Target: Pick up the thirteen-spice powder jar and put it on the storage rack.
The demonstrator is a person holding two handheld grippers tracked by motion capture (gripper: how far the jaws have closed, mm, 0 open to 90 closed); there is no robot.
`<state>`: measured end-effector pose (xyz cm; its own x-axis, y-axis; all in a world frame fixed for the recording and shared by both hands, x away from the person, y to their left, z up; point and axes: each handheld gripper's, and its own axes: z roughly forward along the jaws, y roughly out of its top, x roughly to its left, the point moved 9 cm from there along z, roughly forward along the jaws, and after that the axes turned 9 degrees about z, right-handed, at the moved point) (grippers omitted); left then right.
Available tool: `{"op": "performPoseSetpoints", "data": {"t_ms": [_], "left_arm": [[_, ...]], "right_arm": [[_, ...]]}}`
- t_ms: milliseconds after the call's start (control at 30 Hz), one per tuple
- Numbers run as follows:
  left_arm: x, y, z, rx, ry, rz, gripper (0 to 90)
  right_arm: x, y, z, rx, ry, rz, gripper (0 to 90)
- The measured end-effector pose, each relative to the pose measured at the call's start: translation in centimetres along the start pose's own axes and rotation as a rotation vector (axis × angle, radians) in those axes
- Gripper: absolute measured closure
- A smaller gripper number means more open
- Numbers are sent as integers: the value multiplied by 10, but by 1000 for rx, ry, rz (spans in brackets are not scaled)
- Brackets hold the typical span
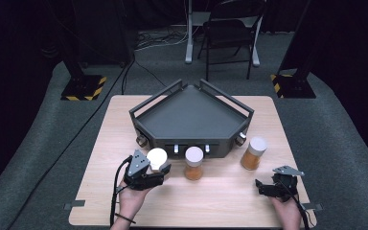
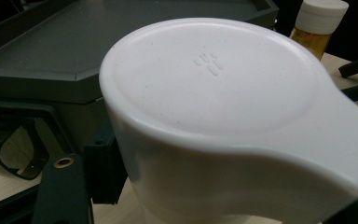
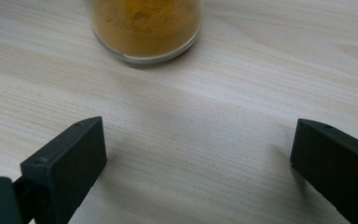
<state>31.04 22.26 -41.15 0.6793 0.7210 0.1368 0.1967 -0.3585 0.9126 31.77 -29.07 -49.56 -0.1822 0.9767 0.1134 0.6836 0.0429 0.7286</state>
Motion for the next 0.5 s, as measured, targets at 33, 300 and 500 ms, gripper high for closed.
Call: {"op": "performPoseSetpoints", "data": {"t_ms": [33, 300, 500], "left_arm": [[0, 0, 0, 0, 0, 0, 307], [8, 13, 1, 3, 8, -10, 307], [13, 26, -1, -4, 21, 3, 307]], "right_arm": [[0, 0, 0, 0, 0, 0, 23], [0, 0, 0, 0, 0, 0, 23], [0, 0, 0, 0, 0, 0, 23]]}}
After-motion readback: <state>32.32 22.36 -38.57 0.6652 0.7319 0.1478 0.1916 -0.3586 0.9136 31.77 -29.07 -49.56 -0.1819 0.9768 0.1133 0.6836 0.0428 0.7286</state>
